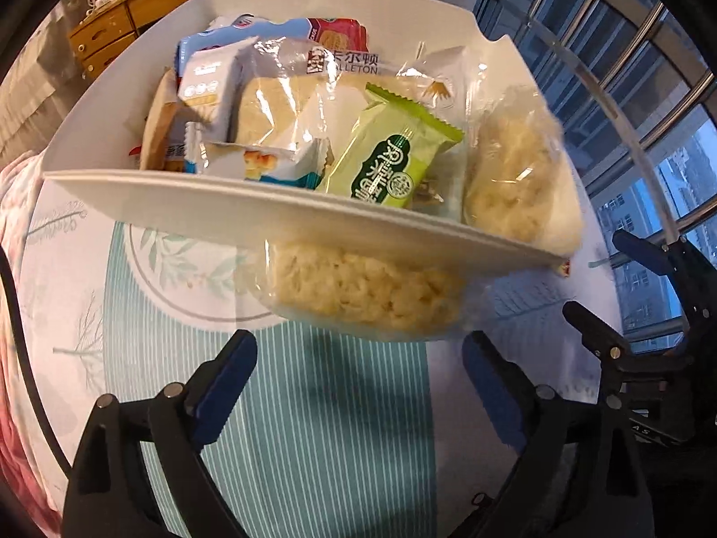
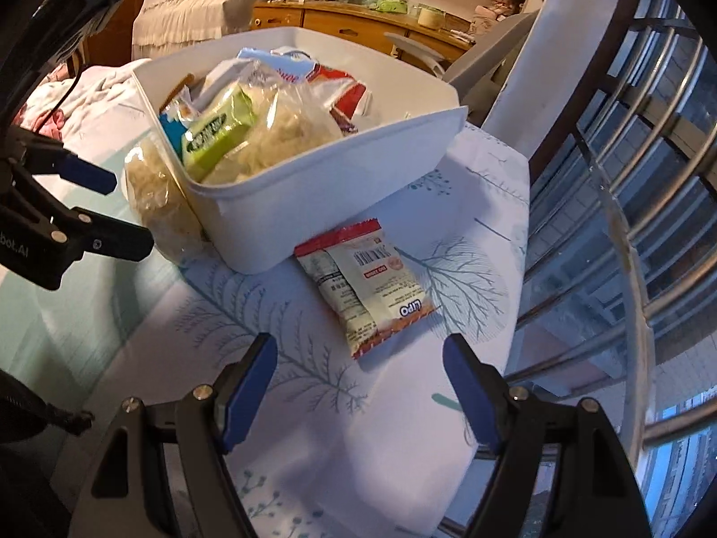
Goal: Organize snacks
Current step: 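Grasp the CUPO packet with the right tool while the left tool grasps the rice-cake bag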
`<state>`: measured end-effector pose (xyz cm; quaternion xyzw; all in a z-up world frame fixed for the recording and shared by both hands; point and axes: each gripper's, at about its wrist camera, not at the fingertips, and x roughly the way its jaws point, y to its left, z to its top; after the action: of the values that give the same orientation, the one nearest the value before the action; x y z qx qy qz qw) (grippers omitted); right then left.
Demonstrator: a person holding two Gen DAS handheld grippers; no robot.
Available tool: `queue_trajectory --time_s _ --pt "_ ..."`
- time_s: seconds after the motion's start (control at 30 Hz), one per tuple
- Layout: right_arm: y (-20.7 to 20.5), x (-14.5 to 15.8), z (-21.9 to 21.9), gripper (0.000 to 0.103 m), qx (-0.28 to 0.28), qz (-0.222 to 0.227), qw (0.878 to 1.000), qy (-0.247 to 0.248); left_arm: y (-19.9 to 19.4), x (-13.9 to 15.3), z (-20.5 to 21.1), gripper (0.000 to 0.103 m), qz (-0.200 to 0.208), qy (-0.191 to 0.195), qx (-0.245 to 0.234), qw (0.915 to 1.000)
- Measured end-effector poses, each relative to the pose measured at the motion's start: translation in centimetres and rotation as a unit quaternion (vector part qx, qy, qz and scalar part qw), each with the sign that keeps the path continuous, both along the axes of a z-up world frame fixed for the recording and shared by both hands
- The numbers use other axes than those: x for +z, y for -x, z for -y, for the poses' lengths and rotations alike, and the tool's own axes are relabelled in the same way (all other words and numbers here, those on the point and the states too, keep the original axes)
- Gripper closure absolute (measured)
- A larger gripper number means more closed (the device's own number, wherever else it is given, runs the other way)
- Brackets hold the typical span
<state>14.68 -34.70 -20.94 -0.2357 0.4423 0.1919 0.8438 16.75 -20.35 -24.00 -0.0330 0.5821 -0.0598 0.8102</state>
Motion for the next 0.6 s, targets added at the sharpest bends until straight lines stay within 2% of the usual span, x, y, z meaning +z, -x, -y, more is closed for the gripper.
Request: queue_trajectory --time_s 0.23,0.47,0.6 --pt "-1.6 -1.9 -0.8 0.026 0.006 -0.002 1.000 0.011 -1.9 -0.9 1.0 0.004 0.005 -0.027 -0.025 0.9993" --pt "-3.6 -3.1 -1.4 0.024 0.009 -0.001 1.000 0.014 -3.7 -1.8 1.2 0.003 -0.001 -0.014 -0.036 0.9993" --pt "-5.2 -3.1 -1.1 0.021 0.012 -0.011 1.000 -0.005 -4.3 -2.5 1.2 0.003 -0.001 0.000 -0.036 0.9994"
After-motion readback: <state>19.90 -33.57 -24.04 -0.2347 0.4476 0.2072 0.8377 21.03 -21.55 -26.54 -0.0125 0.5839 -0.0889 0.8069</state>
